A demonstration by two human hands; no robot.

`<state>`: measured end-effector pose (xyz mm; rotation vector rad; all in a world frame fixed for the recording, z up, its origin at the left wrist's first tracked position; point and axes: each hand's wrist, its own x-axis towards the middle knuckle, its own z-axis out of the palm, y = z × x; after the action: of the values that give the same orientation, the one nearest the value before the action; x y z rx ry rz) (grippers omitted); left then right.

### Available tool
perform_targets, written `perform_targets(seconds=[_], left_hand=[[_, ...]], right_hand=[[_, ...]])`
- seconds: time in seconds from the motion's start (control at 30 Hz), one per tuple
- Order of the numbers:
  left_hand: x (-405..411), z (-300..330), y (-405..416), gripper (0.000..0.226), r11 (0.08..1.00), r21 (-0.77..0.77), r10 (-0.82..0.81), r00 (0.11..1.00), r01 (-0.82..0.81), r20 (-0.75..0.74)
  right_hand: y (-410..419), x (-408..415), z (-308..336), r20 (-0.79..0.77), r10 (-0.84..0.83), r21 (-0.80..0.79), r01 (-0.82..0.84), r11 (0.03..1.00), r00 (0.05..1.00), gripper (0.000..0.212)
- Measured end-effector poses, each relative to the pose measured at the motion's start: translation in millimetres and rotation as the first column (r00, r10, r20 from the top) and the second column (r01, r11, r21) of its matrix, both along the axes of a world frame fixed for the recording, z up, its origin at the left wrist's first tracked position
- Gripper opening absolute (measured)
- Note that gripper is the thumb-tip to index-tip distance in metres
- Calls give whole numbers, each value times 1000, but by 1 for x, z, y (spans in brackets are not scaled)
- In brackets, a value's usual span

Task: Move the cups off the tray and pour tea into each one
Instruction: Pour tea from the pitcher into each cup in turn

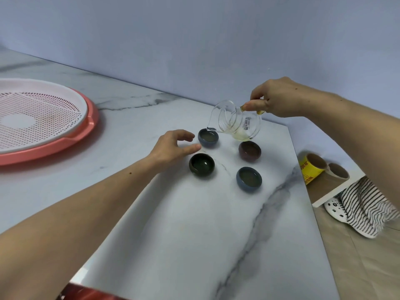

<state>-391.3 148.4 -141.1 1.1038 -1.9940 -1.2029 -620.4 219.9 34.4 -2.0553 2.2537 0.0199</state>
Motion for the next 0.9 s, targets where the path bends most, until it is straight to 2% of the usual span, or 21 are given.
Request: perform_targets(seconds=[0.1,0.17,0.3,0.37,0.43,0.57,0.9], left_hand=[[4,-1,11,45,1000,13,-21,1000,21,-16],[10,-4,18,56,999,18,-50,999,50,5],[15,-11,30,84,994,-21,-104,983,108,149],[14,-14,35,89,995,-36,-86,986,92,144],[11,-15,39,86,997,-38,-61,991,66,117],[7,-16,42,64,995,-86,-45,995,52,89],[8,-15,44,62,996,-81,-39,996,46,77]], right_hand=[[8,12,-1,-30,25,22,-24,999,999,44],[14,22,-4,-69,44,35,-42,999,997,44],[21,41,-10,-168,92,54,-84,995,982,42],[23,49,-13,-216,110,56,-100,993,970,38],[25,55,-16,-274,132,62,-119,991,953,36],[28,68,-19,-396,168,75,-150,986,903,38],[27,91,-13,-533,238,126,-203,971,812,40]])
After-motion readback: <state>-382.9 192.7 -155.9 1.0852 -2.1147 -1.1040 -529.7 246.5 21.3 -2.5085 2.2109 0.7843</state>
